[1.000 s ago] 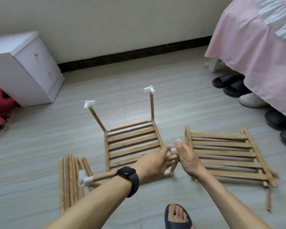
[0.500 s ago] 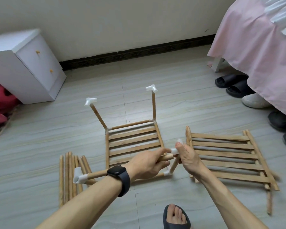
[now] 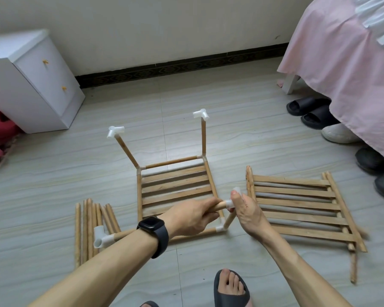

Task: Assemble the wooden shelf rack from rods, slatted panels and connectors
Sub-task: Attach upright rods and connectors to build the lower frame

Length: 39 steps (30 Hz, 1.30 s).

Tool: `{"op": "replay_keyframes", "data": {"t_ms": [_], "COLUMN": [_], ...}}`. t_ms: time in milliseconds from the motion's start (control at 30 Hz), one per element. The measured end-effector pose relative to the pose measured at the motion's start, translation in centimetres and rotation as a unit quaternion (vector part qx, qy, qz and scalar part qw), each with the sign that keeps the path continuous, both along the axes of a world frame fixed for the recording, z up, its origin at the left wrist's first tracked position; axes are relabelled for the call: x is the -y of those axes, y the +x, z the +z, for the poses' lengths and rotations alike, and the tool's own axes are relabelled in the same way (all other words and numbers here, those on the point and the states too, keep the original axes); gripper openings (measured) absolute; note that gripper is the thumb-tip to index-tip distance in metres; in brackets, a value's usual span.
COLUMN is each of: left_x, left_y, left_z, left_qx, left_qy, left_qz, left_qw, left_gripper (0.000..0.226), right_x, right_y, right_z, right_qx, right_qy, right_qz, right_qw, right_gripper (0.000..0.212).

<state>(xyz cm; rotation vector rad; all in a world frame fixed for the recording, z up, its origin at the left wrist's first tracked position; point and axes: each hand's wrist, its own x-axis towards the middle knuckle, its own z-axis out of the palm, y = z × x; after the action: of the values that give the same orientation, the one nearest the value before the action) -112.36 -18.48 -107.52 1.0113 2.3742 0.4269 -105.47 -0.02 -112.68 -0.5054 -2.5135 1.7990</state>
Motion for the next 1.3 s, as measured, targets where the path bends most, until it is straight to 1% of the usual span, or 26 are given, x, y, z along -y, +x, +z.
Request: {"op": "replay_keyframes", "data": {"t_ms": [133,267,333,400,467,500,533,600,700,767,867,900,967,1000,1033,1067,1100,1133,1167,1200,1233,1267,1300], "left_x": [-0.1,1.3,4.1,8.3,12.5,13.8,14.3,13.8,11.6,11.0,12.2,13.1,15.3,16.5,17.7,18.8,19.7,20.5,21.0,21.3,21.5,21.6,21.3], "left_y": [0.6,-0.3,-1.3,-1.8,-1.4,-0.7,0.1,1.6,3.1,3.4,2.9,2.5,1.6,1.2,0.9,0.6,0.5,0.3,0.0,-0.3,-0.5,-0.7,-0.6], "left_z": [-0.2,1.0,2.1,2.6,2.5,2.3,2.0,1.0,-0.2,-0.6,-0.4,-0.2,0.1,0.3,0.3,0.2,-0.1,-0.3,-0.6,-0.8,-1.0,-1.3,-1.6], "left_qx": [-0.023,-0.027,-0.031,-0.063,-0.114,-0.12,-0.114,-0.103,-0.097,-0.115,-0.145,-0.168,-0.247,-0.28,-0.3,-0.298,-0.265,-0.197,-0.104,-0.004,0.081,0.143,0.182], "left_qy": [-0.019,-0.04,-0.031,-0.017,-0.049,-0.062,-0.067,-0.052,-0.008,0.02,0.036,0.033,0.014,0.013,0.023,0.044,0.082,0.137,0.202,0.263,0.303,0.319,0.319], "left_qz": [-0.015,-0.018,0.031,0.103,0.141,0.147,0.147,0.133,0.113,0.1,0.119,0.129,0.148,0.178,0.229,0.3,0.383,0.468,0.544,0.596,0.621,0.626,0.619], "left_qw": [0.999,0.999,0.999,0.993,0.982,0.98,0.98,0.984,0.989,0.988,0.982,0.977,0.957,0.943,0.926,0.905,0.881,0.85,0.808,0.759,0.719,0.697,0.694], "left_gripper": [0.037,0.041,0.05,0.056,0.059,0.061,0.061,0.054,0.041,0.043,0.041,0.041,0.041,0.041,0.041,0.041,0.04,0.039,0.038,0.038,0.039,0.042,0.044], "right_x": [0.0,-0.5,-0.6,-0.2,0.5,0.8,0.9,0.9,0.2,-0.3,-0.5,-0.3,0.4,0.8,1.3,1.7,2.2,2.4,2.7,2.8,2.8,2.8,2.7], "right_y": [0.2,-0.1,-0.1,0.0,0.2,0.2,0.1,-0.4,-0.6,-0.4,-0.5,-0.6,-0.7,-0.6,-0.6,-0.5,-0.5,-0.6,-0.8,-1.1,-1.3,-1.6,-1.8], "right_z": [0.1,0.8,1.0,0.8,0.5,0.6,0.8,1.8,3.0,3.3,3.5,3.6,3.7,3.8,3.8,3.9,4.0,4.2,4.3,4.4,4.6,4.6,4.5], "right_qx": [0.008,0.021,0.037,0.038,0.03,0.035,0.044,0.059,0.077,0.092,0.106,0.113,0.112,0.105,0.097,0.087,0.082,0.077,0.075,0.074,0.075,0.077,0.078], "right_qy": [0.022,0.053,0.043,0.028,0.028,0.029,0.032,0.051,0.127,0.17,0.193,0.2,0.206,0.204,0.199,0.19,0.181,0.175,0.17,0.163,0.158,0.155,0.15], "right_qz": [0.019,0.049,0.046,0.016,-0.018,-0.028,-0.032,-0.023,0.031,0.069,0.073,0.074,0.062,0.047,0.029,0.013,0.001,-0.006,-0.01,-0.01,-0.005,0.004,0.014], "right_qw": [1.0,0.997,0.997,0.999,0.999,0.999,0.998,0.997,0.988,0.979,0.973,0.97,0.97,0.972,0.975,0.978,0.98,0.981,0.983,0.984,0.985,0.985,0.985], "right_gripper": [0.071,0.077,0.078,0.071,0.06,0.056,0.054,0.052,0.043,0.039,0.035,0.033,0.035,0.038,0.041,0.046,0.051,0.055,0.057,0.057,0.056,0.053,0.051]}}
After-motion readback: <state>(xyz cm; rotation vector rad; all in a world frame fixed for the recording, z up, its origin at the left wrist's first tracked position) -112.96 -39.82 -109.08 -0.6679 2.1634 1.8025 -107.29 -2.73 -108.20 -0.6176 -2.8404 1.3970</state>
